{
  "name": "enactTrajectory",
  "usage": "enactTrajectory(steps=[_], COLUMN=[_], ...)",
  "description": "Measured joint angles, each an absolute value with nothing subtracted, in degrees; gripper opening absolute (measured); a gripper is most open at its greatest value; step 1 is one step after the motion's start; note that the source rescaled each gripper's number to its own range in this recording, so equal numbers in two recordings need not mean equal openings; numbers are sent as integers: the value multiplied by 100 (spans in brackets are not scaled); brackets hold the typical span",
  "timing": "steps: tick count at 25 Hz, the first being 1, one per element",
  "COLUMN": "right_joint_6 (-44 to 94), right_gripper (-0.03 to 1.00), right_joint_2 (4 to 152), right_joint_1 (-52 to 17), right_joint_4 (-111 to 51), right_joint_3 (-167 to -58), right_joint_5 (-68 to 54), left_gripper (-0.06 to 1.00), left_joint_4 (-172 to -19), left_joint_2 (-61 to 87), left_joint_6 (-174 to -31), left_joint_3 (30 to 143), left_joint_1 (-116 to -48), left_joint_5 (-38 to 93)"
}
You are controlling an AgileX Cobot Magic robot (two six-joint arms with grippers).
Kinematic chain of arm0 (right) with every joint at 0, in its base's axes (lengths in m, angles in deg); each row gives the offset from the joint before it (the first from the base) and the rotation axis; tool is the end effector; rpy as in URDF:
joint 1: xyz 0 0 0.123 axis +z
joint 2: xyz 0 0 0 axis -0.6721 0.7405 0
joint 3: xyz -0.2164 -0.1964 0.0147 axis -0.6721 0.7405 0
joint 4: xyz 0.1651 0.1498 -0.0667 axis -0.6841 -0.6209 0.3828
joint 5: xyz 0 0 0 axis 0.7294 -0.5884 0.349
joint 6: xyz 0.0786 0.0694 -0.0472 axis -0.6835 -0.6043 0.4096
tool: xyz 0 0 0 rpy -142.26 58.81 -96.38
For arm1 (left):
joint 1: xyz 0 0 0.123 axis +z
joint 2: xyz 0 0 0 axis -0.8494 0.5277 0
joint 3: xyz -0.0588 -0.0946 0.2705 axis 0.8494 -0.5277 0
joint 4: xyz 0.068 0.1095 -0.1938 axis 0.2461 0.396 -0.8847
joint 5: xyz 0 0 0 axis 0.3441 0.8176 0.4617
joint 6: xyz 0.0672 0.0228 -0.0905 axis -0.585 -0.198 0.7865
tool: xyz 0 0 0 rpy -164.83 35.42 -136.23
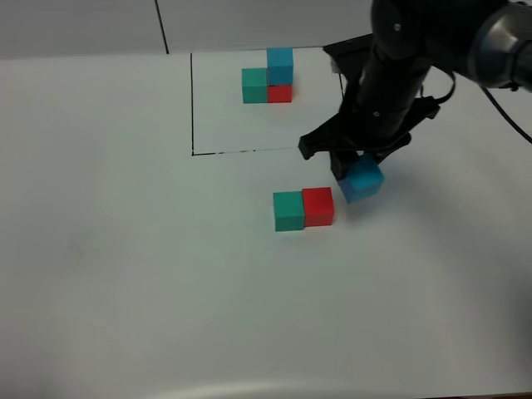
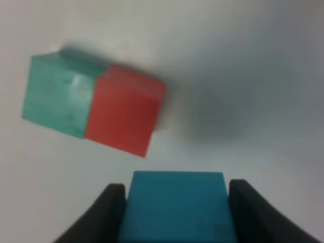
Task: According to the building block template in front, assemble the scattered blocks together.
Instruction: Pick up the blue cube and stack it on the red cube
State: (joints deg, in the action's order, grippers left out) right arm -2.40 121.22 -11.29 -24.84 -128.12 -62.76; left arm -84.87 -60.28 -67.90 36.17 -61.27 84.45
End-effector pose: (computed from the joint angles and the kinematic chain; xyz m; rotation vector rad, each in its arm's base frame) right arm 0.3517 0.2163 0.2126 -0.6582 2.9148 0.1400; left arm -0.0098 -0.0045 0.2583 0.0462 2.0398 -0.1015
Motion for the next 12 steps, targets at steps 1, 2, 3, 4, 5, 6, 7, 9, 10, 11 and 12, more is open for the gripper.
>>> enactTrajectory(steps=[1,2,3,4,5,6,7,9,10,11,12], right_joint_6=[-265,-321,-395,-460,-541,-604,-670,-776,-841,-879,-910], right_gripper=[1,1,1,1,1,1,1,1,1,1,1], right_joint_2=[12255,12355,12466,12567,12650,12736,12816,12922,12949,12978,12991], right_joint_1=[-1048,-977,-928,-888,-865,-824,-801,-714,-681,-665,-645], right_joint_4=[-2477,-2477,-2477,-2471,-2459,-2426,-2350,-2220,-2128,-2115,-2104], right_joint_3=[-12973,-13094,-13221,-13335,-13446,-13531,-13619,-13738,-13781,-13813,-13824], right_joint_5=[-6308,-6334,-6373,-6406,-6447,-6509,-6577,-6656,-6671,-6693,-6699], left_gripper=[75,75,75,75,75,75,75,75,75,75,75], left_joint_4=[-8487,-8487,-8487,-8487,-8487,-8487,-8487,-8487,-8487,-8487,-8487], left_joint_2=[-6028,-6028,-6028,-6028,-6028,-6028,-6028,-6028,-6028,-6028,-6028], left_joint_6=[-6790,-6790,-6790,-6790,-6790,-6790,-6790,-6790,-6790,-6790,-6790], left_joint_3=[3617,3617,3617,3617,3617,3617,3617,3617,3617,3617,3617], left_joint_1=[-6127,-6127,-6127,-6127,-6127,-6127,-6127,-6127,-6127,-6127,-6127], left_joint_5=[8445,8445,8445,8445,8445,8445,8445,8445,8445,8445,8445])
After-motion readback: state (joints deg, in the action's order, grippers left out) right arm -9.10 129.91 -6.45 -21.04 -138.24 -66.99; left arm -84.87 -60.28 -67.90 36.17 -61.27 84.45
